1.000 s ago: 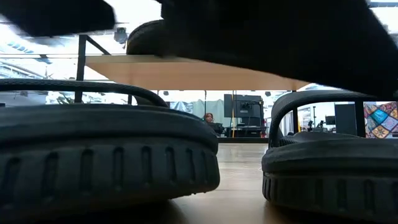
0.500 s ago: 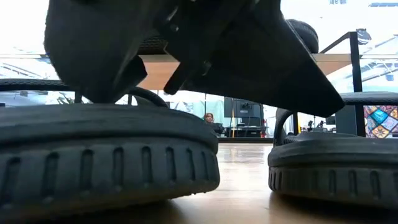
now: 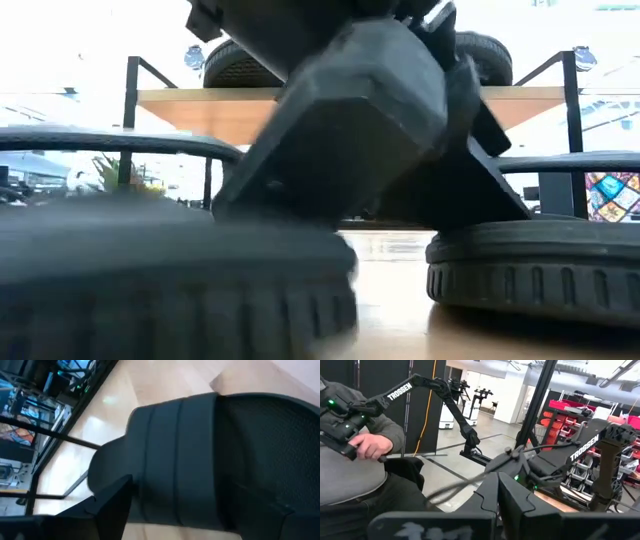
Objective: Pick and place slides into the shelf
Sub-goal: Put the black slide under the shelf
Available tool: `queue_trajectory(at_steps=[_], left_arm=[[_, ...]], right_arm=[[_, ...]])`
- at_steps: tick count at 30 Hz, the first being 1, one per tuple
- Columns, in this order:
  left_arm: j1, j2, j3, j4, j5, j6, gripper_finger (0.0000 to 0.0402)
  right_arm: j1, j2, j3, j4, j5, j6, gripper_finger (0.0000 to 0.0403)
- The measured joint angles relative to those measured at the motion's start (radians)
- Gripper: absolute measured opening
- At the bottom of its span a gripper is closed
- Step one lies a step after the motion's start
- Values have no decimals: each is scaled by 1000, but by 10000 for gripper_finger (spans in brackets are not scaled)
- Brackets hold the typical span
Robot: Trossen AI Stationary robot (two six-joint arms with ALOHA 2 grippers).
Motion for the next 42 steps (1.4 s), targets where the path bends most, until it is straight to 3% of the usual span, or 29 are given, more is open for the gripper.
queue_trajectory(at_steps=[8, 12, 15, 20, 22, 33, 42], left_arm=[[29, 32, 4, 42, 52, 26, 295], [35, 29, 2, 84, 29, 62, 268], [32, 29, 5, 99, 24, 124, 215], [12, 30, 15, 99, -27, 210, 48], [3, 30, 20, 91, -85, 223, 18], [-47, 33, 239, -252, -265, -2, 2], [-53, 32, 310, -306, -437, -178, 1]], right_arm=[[0, 3, 0, 6, 0, -1, 0], [0, 9, 0, 7, 1, -1, 0], [0, 19, 0, 7, 1, -1, 0], [0, 23, 0, 15, 0, -1, 0], [0, 23, 0, 15, 1, -1, 0], [0, 23, 0, 15, 0, -1, 0], [0, 23, 0, 19, 0, -1, 0]])
